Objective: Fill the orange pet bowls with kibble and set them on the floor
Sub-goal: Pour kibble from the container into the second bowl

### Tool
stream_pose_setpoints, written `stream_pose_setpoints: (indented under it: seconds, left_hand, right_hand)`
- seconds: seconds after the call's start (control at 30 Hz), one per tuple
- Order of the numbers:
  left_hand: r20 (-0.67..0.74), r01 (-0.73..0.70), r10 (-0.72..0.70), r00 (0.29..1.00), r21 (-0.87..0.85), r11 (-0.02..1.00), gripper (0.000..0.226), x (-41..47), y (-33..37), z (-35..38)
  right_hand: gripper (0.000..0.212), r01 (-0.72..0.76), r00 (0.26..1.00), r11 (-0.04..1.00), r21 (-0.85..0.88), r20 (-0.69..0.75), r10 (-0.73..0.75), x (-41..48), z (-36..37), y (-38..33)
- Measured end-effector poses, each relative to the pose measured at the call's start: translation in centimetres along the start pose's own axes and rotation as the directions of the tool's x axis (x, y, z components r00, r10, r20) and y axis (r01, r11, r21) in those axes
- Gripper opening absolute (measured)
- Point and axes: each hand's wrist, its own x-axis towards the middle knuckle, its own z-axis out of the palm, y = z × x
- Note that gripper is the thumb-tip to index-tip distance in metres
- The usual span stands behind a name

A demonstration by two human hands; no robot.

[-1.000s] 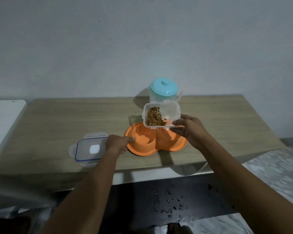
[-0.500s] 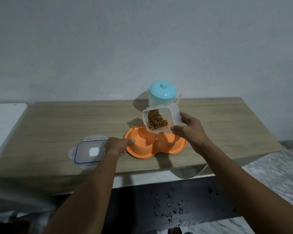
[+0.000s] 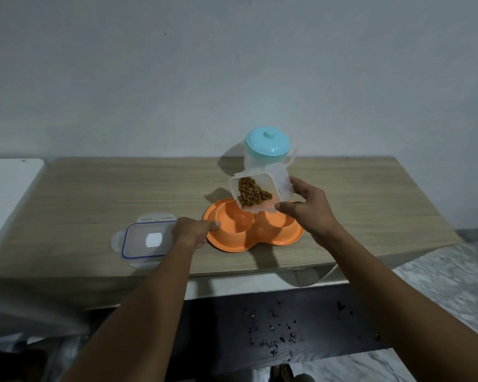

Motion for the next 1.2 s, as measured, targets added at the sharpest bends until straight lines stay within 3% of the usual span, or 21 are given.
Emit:
stream_pose_setpoints:
  seconds: [0.7, 1.03, 1.2]
  left_hand:
    - [0.015, 0.011, -0.011, 1.000, 0.000, 1.000, 0.045, -0.4, 0.1, 0.0]
    - [0.013, 0.014, -0.014, 1.000, 0.000, 1.000, 0.046, -0.1, 0.0, -0.2]
    - [0.011, 0.020, -0.020, 1.000, 0.000, 1.000, 0.046, 0.1, 0.0, -0.2]
  right_hand:
    - [0.079, -0.004, 1.000, 0.987, -0.163, 0.023, 0.008, 0.1, 0.9, -0.2]
    - [0.091, -0.014, 1.000, 0.992, -0.124, 0.008, 0.015, -0.3, 1.3, 0.0]
    - [0.085, -0.013, 1.000, 0.992, -0.129, 0.003, 0.014, -0.3, 1.2, 0.1]
